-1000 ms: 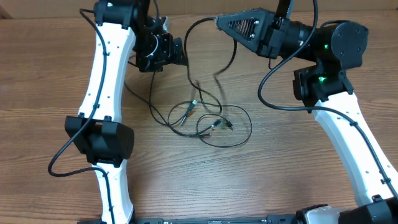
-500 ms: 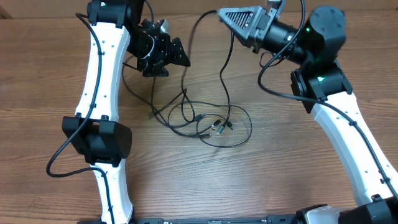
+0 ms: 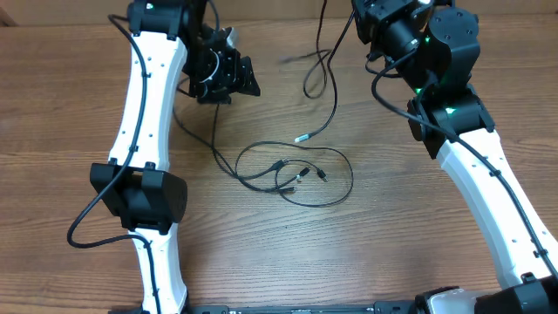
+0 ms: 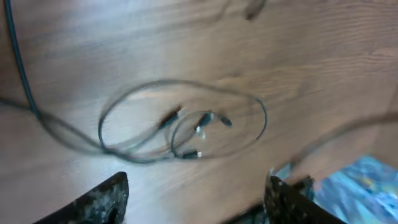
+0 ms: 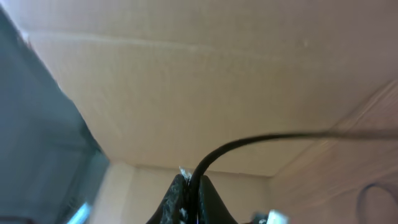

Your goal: Untangle cables

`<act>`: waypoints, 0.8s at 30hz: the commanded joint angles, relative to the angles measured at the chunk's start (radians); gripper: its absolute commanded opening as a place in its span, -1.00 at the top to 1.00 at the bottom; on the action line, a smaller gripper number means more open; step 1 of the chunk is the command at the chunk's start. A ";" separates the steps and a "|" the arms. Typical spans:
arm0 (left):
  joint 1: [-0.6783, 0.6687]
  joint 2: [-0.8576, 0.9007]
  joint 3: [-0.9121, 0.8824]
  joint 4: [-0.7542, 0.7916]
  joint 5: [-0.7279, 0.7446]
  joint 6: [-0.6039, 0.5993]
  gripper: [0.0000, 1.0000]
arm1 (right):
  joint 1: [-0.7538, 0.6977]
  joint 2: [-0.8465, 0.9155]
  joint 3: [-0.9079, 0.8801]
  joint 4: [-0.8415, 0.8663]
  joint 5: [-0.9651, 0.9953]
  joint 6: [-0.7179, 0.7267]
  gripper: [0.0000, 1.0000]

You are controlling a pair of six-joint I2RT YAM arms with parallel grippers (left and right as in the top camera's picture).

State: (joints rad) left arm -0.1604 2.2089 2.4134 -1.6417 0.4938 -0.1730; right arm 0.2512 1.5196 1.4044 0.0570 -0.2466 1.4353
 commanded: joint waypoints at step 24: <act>-0.121 -0.005 -0.005 0.192 -0.114 -0.099 -0.51 | 0.011 -0.016 0.011 0.436 -0.286 0.267 0.92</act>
State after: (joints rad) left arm -0.2687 2.2089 2.4126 -1.4296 0.3172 -0.2718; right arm 0.2565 1.5192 1.4025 0.4694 -0.5426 1.7012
